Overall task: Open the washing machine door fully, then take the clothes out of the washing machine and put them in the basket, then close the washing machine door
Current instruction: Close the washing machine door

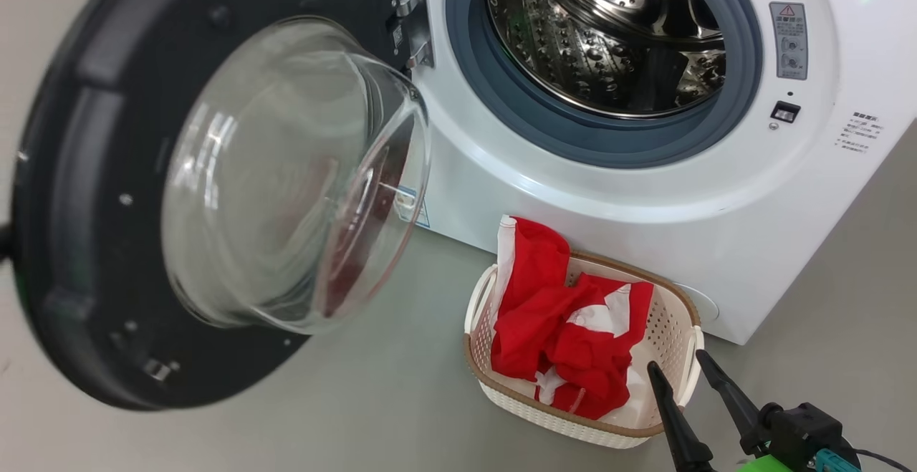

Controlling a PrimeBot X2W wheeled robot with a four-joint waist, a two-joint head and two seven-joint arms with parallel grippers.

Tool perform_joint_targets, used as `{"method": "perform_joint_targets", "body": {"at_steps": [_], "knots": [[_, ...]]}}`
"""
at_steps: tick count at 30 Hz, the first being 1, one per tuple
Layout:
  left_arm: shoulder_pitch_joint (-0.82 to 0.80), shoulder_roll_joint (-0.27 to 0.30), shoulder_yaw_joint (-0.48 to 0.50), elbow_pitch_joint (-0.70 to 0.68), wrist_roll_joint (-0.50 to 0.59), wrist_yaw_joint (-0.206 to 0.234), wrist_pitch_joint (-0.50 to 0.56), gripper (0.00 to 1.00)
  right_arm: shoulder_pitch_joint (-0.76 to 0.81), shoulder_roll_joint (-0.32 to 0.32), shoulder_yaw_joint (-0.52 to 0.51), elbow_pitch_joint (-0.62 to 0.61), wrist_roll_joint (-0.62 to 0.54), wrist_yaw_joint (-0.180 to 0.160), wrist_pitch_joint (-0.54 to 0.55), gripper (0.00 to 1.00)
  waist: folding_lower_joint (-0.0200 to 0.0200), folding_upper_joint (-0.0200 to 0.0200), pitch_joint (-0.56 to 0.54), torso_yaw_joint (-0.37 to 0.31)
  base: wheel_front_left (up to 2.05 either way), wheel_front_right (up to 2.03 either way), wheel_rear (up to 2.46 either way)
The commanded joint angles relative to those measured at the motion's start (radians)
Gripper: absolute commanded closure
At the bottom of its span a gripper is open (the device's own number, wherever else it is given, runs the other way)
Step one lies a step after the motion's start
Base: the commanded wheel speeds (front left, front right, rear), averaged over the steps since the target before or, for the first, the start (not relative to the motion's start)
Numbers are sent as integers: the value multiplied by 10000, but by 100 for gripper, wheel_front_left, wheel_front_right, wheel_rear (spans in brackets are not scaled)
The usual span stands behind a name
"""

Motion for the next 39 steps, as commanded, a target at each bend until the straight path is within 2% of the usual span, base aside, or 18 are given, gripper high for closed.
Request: {"method": "perform_joint_targets", "body": {"at_steps": [1, 12, 23, 32, 39], "knots": [[178, 410, 47, -646, -295, -68, 295, 100, -60, -34, 165, -252, -112, 75, -65, 0, 0, -1, -14, -30, 0, 0, 0], [1361, 436, -679, -3624, -1779, -68, 1155, 100, -31, 11, 77, -276, -132, 75, -65, 0, 0, -1, -82, -282, 0, 0, 0], [1729, 118, -1424, -5789, -2258, -68, 1100, 100, -99, 63, 11, -323, -150, 75, -65, 0, 0, -1, -34, -996, 0, 0, 0], [1496, -362, -2186, -6861, -2151, -69, 521, 100, -137, 82, -96, -335, -171, 75, -65, 0, 0, -1, 90, -1405, 0, 0, 0], [1541, -262, -2542, -6806, -1998, -69, 91, 100, -212, 123, -116, -349, -193, 75, -65, 0, 0, -1, 154, -1500, 0, 0, 0]]}}
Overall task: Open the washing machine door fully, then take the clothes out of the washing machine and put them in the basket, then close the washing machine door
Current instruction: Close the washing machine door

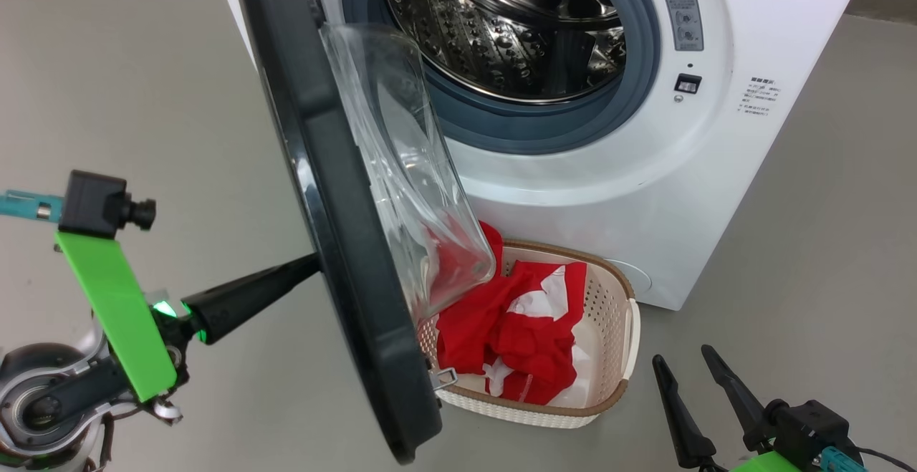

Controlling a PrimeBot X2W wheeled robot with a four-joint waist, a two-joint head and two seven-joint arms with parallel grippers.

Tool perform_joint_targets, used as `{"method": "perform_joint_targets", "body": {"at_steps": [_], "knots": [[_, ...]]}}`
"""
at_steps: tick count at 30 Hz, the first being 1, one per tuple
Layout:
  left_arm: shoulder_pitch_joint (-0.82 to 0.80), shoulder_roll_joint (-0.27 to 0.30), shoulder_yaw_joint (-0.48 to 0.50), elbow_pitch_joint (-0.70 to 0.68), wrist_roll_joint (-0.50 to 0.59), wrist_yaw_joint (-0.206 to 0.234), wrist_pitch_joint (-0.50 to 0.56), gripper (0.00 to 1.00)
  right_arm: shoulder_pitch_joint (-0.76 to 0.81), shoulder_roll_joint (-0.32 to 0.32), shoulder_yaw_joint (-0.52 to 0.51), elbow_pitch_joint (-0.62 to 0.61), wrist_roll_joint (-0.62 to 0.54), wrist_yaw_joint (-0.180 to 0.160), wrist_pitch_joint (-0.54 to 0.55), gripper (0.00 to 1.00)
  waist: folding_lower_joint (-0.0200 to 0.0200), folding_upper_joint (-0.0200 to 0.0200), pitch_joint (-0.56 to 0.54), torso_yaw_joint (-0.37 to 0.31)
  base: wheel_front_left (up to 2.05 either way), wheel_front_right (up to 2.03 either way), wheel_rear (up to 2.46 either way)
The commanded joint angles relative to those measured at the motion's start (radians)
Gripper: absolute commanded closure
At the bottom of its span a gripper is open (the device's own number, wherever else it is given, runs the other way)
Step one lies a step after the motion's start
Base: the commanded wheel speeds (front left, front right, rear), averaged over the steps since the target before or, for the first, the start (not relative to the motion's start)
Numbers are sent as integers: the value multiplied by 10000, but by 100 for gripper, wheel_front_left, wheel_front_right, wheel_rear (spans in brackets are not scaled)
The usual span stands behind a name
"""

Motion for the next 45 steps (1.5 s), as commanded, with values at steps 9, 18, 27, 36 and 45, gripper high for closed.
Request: {"method": "perform_joint_targets", "body": {"at_steps": [9, 18, 27, 36, 45], "knots": [[485, 591, 299, 268, 190, -71, -1238, 100, -150, -20, 192, -229, -146, 75, -65, 0, 0, 0, -163, 169, 0, 0, 0], [1954, 277, 504, 1043, 19, -71, -2813, 47, -73, -1, 314, -189, -117, 75, -65, 0, 0, 0, -359, 392, 0, 0, 0], [3083, -124, 407, 2059, 297, -71, -4803, 0, -44, -43, 404, -155, -90, 75, -65, 0, 0, 0, -424, 546, 0, 0, 0], [3689, -481, -442, 3010, 820, -71, -6801, 0, -43, -24, 471, -119, -87, 75, -65, 0, 0, 0, -405, 555, 0, 0, 0], [3681, -260, -2086, 3921, 2051, -71, -9808, 0, -123, -42, 476, -71, -74, 75, -65, 0, 0, 0, -361, 555, 0, 0, 0]]}}
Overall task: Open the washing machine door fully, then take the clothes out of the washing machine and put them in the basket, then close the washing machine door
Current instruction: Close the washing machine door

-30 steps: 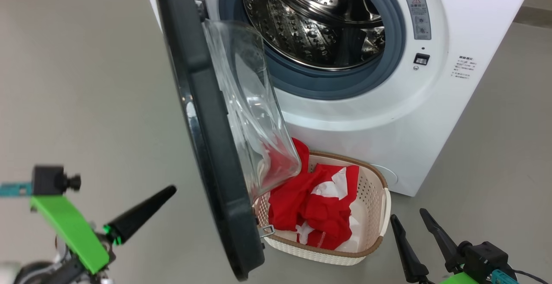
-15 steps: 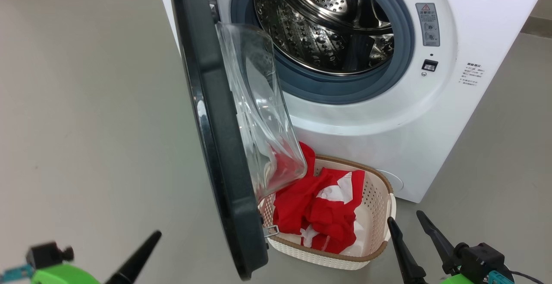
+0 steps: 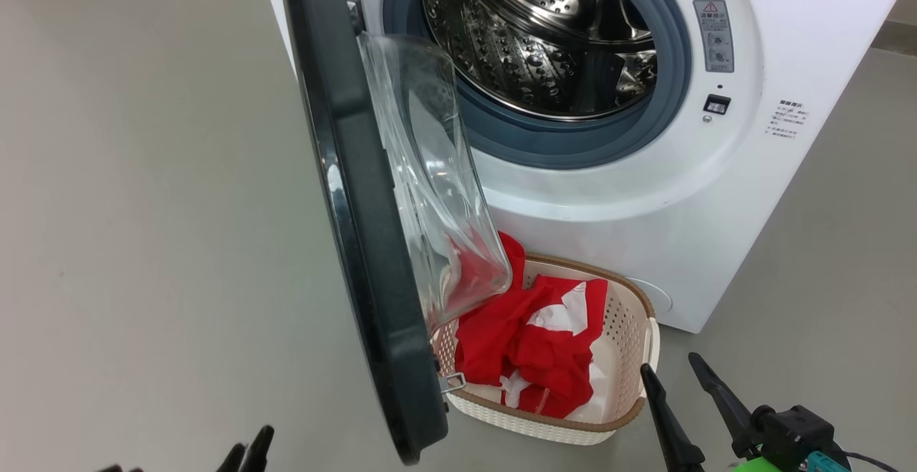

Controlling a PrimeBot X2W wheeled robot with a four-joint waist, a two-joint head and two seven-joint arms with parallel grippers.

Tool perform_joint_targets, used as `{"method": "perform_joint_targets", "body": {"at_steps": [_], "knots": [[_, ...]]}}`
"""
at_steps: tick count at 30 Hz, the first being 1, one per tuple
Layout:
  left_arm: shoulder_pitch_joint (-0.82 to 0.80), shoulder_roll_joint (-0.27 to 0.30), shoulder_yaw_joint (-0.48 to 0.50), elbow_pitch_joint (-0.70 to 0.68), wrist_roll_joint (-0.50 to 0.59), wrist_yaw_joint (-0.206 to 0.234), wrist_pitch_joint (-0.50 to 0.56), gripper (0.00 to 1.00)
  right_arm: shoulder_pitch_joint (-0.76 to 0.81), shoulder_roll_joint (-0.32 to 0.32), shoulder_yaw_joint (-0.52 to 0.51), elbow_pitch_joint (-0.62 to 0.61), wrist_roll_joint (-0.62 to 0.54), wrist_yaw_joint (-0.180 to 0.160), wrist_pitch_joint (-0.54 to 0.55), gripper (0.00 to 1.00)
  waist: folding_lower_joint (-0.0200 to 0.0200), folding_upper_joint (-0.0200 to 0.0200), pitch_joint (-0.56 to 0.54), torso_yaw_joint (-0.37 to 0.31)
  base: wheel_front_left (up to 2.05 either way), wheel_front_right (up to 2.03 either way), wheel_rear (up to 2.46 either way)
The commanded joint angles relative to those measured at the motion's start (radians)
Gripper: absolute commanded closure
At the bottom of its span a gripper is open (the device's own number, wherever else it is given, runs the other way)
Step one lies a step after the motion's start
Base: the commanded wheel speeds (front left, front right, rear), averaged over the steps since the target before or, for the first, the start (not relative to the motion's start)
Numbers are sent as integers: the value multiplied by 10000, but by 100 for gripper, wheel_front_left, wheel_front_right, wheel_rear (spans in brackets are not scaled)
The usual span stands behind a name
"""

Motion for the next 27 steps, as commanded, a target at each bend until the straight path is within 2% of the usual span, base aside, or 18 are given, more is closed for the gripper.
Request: {"method": "perform_joint_targets", "body": {"at_steps": [1, 6, 9, 17, 22, 27], "knots": [[-291, 355, 148, -18, 141, -67, -435, 0, -141, -105, 226, -194, -19, 75, -65, 0, 0, 0, -19, -6, 0, 0, 0], [-454, 548, -622, 549, 1065, -67, -1251, 0, -121, -98, 215, -188, -10, 75, -65, 0, 0, 0, -48, 7, 0, 0, 0], [-564, 463, -509, 841, 1645, -67, -1312, 0, -117, -95, 201, -192, -11, 75, -65, 0, 0, 0, -44, 29, 0, 0, 0], [-161, -782, 1584, 599, 5477, -67, -1325, 0, -116, -80, 168, -203, -42, 75, -65, 0, 0, 0, -51, 69, 0, 0, 0], [243, -1650, 3114, -208, 7687, -67, -1326, 0, -130, -89, 188, -190, -37, 75, -65, 0, 0, 0, -69, 52, 0, 0, 0], [572, -2377, 4062, -1143, 9566, -67, -1327, 0, -165, -87, 182, -196, -30, 75, -65, 0, 0, 0, -58, 25, 0, 0, 0]]}}
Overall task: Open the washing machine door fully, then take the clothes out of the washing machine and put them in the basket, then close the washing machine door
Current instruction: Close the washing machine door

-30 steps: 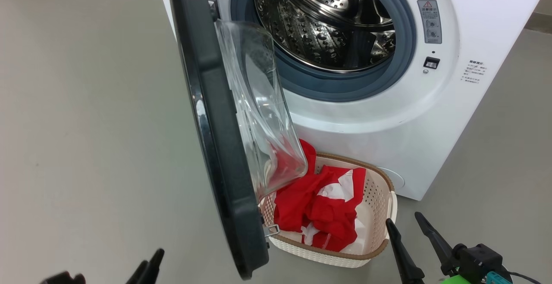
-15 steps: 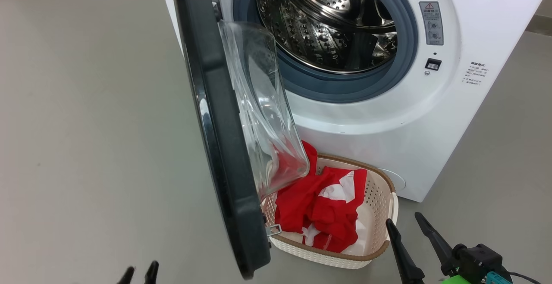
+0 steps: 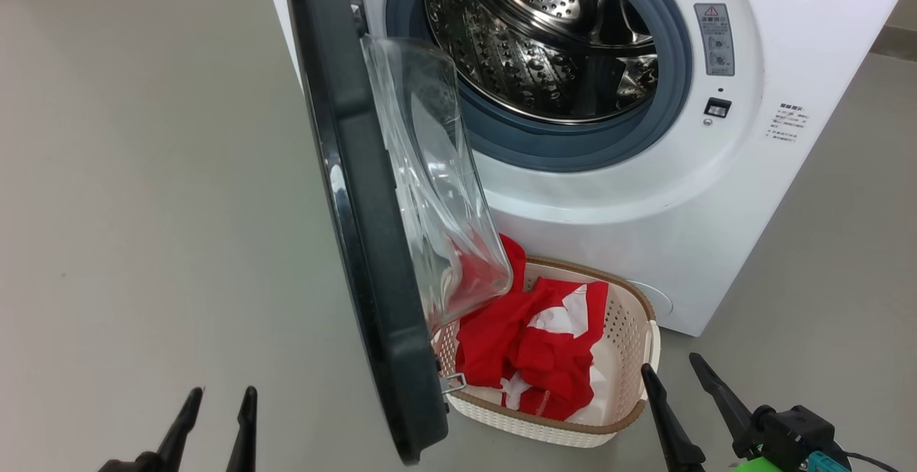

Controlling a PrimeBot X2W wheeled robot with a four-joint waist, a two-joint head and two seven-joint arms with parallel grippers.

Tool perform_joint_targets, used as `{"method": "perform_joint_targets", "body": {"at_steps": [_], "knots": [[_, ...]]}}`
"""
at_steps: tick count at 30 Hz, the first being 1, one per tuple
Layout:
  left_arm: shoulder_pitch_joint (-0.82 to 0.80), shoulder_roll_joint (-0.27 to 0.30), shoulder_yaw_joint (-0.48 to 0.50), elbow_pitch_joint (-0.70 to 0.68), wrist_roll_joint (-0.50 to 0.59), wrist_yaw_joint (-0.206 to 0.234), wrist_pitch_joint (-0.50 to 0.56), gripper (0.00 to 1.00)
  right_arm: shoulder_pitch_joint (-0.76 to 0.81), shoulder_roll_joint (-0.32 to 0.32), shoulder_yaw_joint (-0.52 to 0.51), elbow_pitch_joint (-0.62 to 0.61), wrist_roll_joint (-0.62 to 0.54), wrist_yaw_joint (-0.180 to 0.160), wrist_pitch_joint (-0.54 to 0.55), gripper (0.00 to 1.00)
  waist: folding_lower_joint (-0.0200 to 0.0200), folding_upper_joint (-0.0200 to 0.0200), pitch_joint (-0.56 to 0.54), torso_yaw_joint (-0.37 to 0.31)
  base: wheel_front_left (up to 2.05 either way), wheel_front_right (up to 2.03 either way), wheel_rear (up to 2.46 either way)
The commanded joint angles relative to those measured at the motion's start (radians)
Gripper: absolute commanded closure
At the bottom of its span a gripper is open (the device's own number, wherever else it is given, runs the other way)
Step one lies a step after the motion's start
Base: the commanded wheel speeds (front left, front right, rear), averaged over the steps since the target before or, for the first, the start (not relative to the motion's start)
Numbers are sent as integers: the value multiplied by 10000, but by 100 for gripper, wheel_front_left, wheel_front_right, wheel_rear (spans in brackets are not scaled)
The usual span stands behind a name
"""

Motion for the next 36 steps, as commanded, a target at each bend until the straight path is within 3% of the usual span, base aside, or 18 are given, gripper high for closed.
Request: {"method": "perform_joint_targets", "body": {"at_steps": [1, 7, 22, 23, 24, 25, 26, 28, 32, 36], "knots": [[-80, -35, 588, -516, 457, -54, -123, 0, -173, -89, 195, -216, -31, 75, -67, 0, 0, 0, 8, -9, 0, 0, 0], [152, -472, 947, -1037, 1403, -54, -123, 0, -196, -83, 170, -205, -17, 75, -67, 0, 0, 0, -17, -36, 0, 0, 0], [217, -672, 1078, -1047, 1444, -54, -124, 0, -179, -80, 207, -174, 0, 75, -67, 0, 0, 0, -114, -40, 0, 0, 0], [215, -684, 1083, -1072, 1349, -54, -124, 3, -179, -79, 210, -167, 2, 75, -67, 0, 0, 0, -123, -45, 0, 0, 0], [210, -699, 1090, -1110, 1218, -54, -124, 27, -177, -77, 213, -161, 4, 75, -67, 0, 0, 0, -130, -49, 0, 0, 0], [210, -699, 1090, -1110, 1218, -54, -124, 27, -177, -77, 213, -161, 4, 75, -67, 0, 0, 0, -130, -49, 0, 0, 0], [177, -738, 1181, -1249, 844, -54, -124, 69, -168, -74, 213, -155, 6, 75, -67, 0, 0, 0, -141, -59, 0, 0, 0], [69, -816, 1483, -1565, 71, -54, -124, 100, -161, -67, 225, -149, 6, 75, -67, 0, 0, 0, -144, -88, 0, 0, 0], [-80, -880, 1432, -1900, -1938, -54, -124, 100, -158, -55, 267, -140, 18, 75, -67, 0, 0, 0, -134, -171, 0, 0, 0], [-402, -872, 1441, -2146, -5141, -54, -124, 100, -188, -54, 279, -148, 22, 75, -67, 0, 0, 0, -45, -277, 0, 0, 0]]}}
